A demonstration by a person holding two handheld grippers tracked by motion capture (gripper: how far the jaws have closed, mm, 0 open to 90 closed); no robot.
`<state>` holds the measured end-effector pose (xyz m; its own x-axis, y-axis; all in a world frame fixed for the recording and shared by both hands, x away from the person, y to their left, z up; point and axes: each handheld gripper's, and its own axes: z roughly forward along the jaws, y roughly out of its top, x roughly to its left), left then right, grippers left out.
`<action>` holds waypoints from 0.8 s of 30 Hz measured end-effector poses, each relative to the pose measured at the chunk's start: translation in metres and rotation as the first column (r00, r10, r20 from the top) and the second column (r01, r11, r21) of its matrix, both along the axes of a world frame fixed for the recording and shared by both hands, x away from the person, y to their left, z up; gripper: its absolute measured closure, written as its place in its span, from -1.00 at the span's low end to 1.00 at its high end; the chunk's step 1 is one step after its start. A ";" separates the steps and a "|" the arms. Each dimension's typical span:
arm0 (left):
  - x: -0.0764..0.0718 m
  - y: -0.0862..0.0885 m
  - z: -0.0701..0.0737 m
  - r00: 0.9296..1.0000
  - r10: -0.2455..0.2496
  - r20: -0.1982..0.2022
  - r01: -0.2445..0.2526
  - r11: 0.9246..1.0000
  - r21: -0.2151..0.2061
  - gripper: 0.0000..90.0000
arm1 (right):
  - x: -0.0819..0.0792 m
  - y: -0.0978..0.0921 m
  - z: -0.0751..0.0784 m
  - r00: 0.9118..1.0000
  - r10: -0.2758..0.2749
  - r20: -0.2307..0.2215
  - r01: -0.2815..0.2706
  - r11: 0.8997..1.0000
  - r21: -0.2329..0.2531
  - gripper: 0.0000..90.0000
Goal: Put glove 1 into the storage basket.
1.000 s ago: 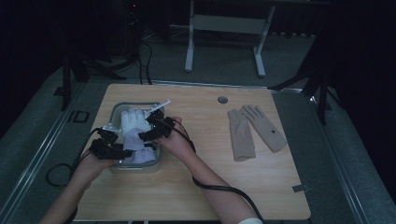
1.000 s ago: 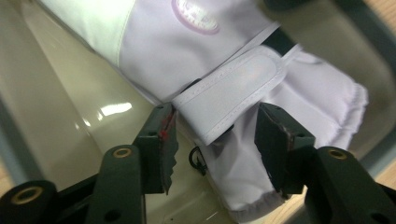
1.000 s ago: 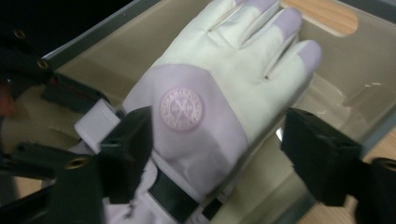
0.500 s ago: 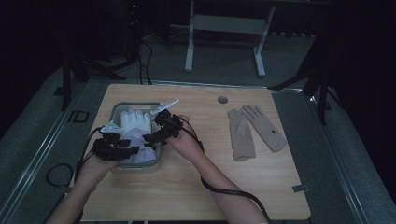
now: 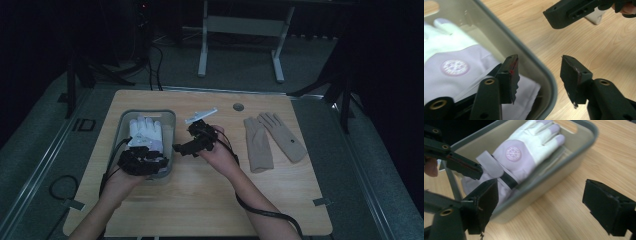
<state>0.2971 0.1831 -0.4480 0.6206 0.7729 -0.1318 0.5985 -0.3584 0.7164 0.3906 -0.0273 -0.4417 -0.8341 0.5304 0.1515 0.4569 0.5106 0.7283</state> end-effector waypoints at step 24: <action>-0.018 -0.069 -0.026 0.987 -0.124 0.100 0.131 0.989 -0.069 -0.67 | -0.007 -0.100 -0.012 0.990 -0.103 0.091 0.106 0.994 -0.024 -0.44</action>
<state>0.2790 0.1141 -0.4739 0.7259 0.6769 -0.1222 0.4791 -0.3702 0.7959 0.3834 -0.1275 -0.4534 -0.7834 0.6184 0.0617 0.4424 0.4852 0.7543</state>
